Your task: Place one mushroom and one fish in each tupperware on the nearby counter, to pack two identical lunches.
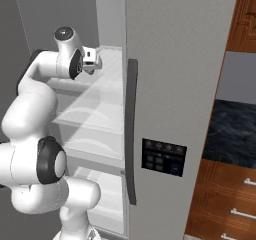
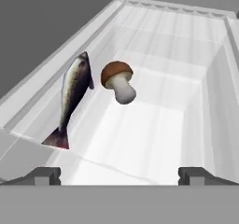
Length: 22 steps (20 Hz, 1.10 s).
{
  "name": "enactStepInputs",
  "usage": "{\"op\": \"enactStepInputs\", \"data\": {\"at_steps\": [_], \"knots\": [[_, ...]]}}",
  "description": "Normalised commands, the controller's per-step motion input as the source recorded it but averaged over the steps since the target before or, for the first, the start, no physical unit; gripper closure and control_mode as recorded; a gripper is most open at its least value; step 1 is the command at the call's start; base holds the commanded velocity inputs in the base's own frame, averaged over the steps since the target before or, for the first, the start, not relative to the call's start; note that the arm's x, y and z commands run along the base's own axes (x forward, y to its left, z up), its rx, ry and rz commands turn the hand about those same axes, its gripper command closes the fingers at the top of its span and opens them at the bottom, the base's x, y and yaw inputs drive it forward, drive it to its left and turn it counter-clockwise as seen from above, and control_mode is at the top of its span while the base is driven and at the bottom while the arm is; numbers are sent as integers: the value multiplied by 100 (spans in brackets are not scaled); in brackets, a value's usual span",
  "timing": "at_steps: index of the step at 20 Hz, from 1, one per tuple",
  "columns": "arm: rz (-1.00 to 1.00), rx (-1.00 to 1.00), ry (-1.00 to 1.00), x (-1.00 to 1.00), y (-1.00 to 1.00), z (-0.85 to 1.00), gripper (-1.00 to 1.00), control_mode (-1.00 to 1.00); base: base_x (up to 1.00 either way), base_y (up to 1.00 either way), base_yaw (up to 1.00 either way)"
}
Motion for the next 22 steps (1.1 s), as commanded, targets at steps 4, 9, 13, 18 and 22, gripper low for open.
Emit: {"op": "enactStepInputs", "data": {"at_steps": [4, 9, 13, 18, 22], "knots": [[0, -8, 0, 13, 4, -21, -100, -100, 0, 0, 0], [0, -5, 0, 38, 0, -10, -100, -100, 0, 0, 0], [0, -3, 0, 44, 3, -10, -100, -100, 0, 0, 0], [0, -3, 0, 41, 7, -10, -100, -100, 0, 0, 0], [0, -2, 0, 41, 6, -10, -100, -100, 0, 0, 0]]}}
